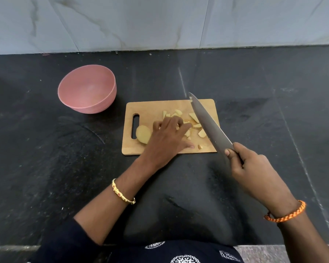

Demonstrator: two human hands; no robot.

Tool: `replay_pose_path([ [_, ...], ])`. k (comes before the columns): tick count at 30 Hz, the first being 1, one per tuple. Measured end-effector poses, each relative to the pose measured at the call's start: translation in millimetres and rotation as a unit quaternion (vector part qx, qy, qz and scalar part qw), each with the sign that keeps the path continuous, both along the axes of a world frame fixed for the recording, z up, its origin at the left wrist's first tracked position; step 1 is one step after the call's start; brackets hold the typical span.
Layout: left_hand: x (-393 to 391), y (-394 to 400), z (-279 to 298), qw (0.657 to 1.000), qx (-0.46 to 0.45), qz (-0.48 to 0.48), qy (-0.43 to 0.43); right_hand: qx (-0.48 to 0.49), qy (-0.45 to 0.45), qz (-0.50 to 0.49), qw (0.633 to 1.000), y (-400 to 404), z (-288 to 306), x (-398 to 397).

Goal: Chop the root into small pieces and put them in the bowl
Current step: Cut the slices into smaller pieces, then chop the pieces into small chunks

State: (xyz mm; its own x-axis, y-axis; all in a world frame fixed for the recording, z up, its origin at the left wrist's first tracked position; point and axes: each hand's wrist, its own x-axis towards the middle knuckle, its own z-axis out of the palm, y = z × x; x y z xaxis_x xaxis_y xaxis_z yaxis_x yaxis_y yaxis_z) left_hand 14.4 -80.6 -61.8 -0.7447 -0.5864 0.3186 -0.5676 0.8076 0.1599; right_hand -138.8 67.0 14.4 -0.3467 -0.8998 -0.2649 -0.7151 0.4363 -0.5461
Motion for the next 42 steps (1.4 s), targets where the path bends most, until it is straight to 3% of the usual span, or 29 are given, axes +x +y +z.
replay_pose_path([
  [5,-2.5,-18.3,2.8,0.989,-0.067,0.123,-0.056,0.005,-0.007,-0.017,1.0,-2.2,0.6,-3.3],
  [10,-17.9,2.5,-1.4,0.994,-0.043,0.096,-0.028,-0.003,0.002,-0.032,0.999,-6.2,2.1,-4.7],
  [28,-24.0,-23.1,3.0,0.96,-0.037,0.251,-0.115,0.01,-0.017,-0.039,0.999,-5.7,5.9,-11.1],
  [32,-28.7,-24.6,12.4,0.966,0.026,0.234,-0.103,0.015,-0.025,-0.037,0.999,-5.3,5.5,-11.7],
  [37,-37.6,-30.5,29.5,0.983,0.129,0.124,0.046,0.012,-0.022,-0.05,0.998,-4.2,4.1,-13.0],
  [42,-62.2,-48.2,35.6,0.983,0.151,0.003,-0.101,0.002,-0.018,-0.066,0.998,0.6,-0.5,-13.9],
])
